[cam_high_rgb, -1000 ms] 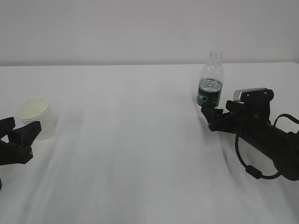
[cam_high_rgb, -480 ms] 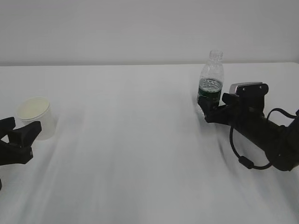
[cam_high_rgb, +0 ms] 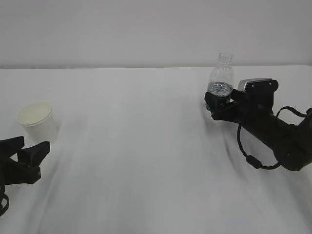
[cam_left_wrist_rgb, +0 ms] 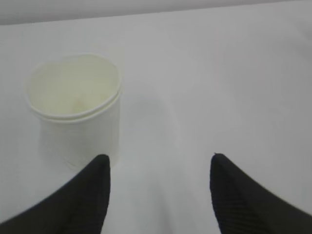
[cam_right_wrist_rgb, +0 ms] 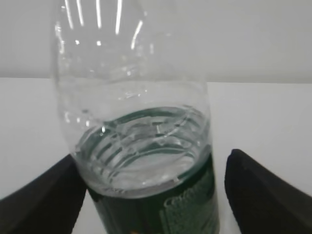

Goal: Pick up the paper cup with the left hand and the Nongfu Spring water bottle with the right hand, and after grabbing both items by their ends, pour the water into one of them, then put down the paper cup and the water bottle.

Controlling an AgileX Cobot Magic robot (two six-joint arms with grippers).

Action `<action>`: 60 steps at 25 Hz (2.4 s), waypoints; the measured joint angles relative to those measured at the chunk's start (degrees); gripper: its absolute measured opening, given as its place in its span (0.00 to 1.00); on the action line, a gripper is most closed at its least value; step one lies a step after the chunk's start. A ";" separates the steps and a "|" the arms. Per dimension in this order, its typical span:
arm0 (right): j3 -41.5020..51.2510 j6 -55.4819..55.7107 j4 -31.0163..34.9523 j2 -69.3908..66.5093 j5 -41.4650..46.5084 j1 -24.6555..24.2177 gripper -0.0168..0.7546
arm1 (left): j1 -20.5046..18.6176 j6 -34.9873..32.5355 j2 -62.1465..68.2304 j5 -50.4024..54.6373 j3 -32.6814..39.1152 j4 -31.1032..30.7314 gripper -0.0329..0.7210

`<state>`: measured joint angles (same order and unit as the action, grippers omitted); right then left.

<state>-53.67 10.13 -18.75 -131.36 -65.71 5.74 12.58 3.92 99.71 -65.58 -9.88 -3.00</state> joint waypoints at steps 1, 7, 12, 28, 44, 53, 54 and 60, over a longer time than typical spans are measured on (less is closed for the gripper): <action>-0.11 0.00 -0.09 0.00 0.11 0.00 0.88 | 0.00 0.00 0.17 0.00 0.00 -0.14 0.65; -0.71 0.00 -0.83 -0.09 1.25 0.00 0.88 | 0.00 0.00 0.28 0.00 0.00 -0.24 0.65; -1.20 0.00 -0.93 -0.09 2.15 0.00 0.87 | 0.00 0.00 0.28 0.00 0.00 -0.24 0.65; -3.78 0.45 -3.38 -3.84 2.06 0.00 0.86 | 0.00 0.00 0.28 0.00 0.00 -0.49 0.65; -3.88 0.87 -2.44 -4.45 0.49 0.00 0.84 | 0.00 0.00 0.28 0.00 0.00 -1.34 0.65; -3.88 0.90 -1.50 -4.45 0.49 0.00 0.82 | 0.00 0.00 0.28 0.00 0.00 -1.77 0.65; -3.88 0.90 -1.50 -4.45 0.49 0.00 0.82 | 0.00 0.00 0.28 0.00 0.00 -1.77 0.65; -4.11 1.01 -1.29 -4.45 0.49 0.00 0.77 | 0.00 0.00 0.28 0.00 0.00 -1.86 0.63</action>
<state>-57.78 11.14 -20.03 -135.81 -65.22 5.74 12.58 3.92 99.99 -65.58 -9.88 -4.86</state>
